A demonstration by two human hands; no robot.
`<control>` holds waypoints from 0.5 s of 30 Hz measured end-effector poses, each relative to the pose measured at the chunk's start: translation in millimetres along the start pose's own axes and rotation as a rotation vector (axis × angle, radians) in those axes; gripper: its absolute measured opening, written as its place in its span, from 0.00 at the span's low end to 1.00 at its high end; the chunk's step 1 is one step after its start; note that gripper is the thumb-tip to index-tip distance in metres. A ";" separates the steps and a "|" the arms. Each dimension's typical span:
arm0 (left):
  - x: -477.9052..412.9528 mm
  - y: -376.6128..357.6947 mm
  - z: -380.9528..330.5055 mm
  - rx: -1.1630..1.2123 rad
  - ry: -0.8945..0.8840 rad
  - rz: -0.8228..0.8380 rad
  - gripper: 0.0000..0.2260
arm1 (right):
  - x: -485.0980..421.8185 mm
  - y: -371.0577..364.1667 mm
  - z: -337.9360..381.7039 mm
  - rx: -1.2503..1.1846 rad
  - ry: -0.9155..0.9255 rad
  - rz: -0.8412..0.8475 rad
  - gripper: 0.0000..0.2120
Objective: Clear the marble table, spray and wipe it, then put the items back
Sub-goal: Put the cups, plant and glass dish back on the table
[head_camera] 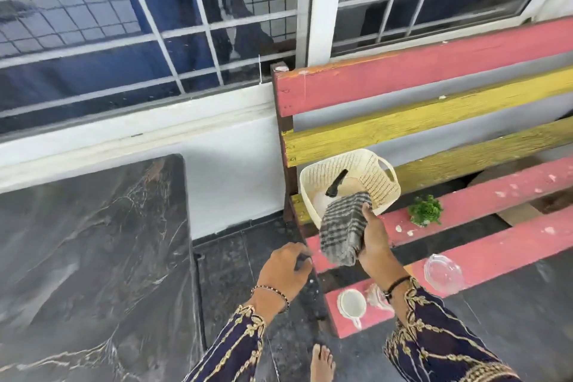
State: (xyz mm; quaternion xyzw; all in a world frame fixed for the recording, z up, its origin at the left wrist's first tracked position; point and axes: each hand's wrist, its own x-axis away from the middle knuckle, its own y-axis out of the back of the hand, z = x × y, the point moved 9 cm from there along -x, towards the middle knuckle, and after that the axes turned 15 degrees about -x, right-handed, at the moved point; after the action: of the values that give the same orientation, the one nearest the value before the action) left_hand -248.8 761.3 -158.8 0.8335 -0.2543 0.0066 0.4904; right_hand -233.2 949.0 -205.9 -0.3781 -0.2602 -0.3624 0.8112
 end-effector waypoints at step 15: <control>-68.8 -95.2 -9.8 0.035 0.113 0.144 0.11 | -127.4 31.5 82.4 -0.056 0.068 -0.039 0.23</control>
State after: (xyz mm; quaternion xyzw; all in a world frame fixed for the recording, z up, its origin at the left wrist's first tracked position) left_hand -265.4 835.1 -249.2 0.8198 -0.2853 0.0930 0.4877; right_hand -297.4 1079.1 -260.3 -0.3831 -0.2297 -0.3978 0.8014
